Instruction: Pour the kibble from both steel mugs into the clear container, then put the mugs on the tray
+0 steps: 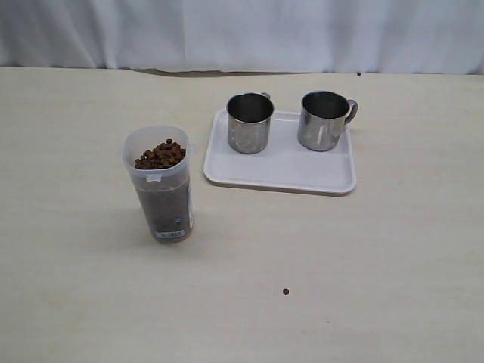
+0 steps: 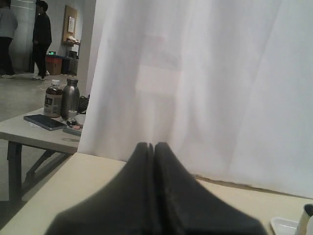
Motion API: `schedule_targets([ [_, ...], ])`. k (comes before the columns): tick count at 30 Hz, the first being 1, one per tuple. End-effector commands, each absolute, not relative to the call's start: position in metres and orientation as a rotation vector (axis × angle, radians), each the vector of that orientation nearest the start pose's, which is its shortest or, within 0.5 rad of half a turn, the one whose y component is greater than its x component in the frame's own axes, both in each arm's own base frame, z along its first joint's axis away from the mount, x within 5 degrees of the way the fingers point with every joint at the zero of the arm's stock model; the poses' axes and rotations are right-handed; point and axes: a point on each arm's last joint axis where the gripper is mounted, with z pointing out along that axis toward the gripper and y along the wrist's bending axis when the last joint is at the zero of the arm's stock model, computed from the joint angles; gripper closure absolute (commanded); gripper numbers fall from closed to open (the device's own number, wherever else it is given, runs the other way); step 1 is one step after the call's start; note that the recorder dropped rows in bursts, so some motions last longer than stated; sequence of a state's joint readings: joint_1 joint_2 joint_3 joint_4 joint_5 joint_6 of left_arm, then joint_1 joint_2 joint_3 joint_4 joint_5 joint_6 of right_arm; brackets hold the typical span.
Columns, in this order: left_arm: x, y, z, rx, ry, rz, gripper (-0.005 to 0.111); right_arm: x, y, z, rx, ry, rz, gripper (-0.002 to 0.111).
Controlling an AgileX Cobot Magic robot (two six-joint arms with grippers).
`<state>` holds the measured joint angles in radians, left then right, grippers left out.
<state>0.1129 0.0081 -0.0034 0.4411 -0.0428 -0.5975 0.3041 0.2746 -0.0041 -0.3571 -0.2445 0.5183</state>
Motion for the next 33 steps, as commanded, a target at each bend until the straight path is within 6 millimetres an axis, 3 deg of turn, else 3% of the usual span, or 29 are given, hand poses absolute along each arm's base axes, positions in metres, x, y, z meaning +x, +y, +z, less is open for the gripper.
schedule_targets([
  [1, 0.056, 0.004, 0.217, -0.229, 1.427, -0.115, 0.107, 0.074, 0.031, 0.215, -0.164, 1.54, 0.444, 0.103],
  [5, 0.056, 0.006, 0.211, -0.294, 1.48, -0.142, 0.107, 0.074, 0.031, 0.215, -0.164, 1.54, 0.444, 0.103],
  [13, 0.056, -0.001, 0.2, -0.198, 1.619, -0.203, 0.107, 0.074, 0.031, 0.215, -0.164, 1.54, 0.444, 0.103],
  [20, 0.056, 0.0, 0.2, -0.101, 1.625, -0.098, 0.107, 0.074, 0.031, 0.215, -0.164, 1.54, 0.444, 0.103],
  [28, 0.056, 0.001, 0.199, -0.103, 1.637, -0.08, 0.107, 0.074, 0.031, 0.215, -0.164, 1.54, 0.444, 0.103],
  [33, 0.056, 0.001, 0.201, 0.025, 1.621, 0.044, 0.107, 0.074, 0.031, 0.215, -0.164, 1.54, 0.444, 0.103],
])
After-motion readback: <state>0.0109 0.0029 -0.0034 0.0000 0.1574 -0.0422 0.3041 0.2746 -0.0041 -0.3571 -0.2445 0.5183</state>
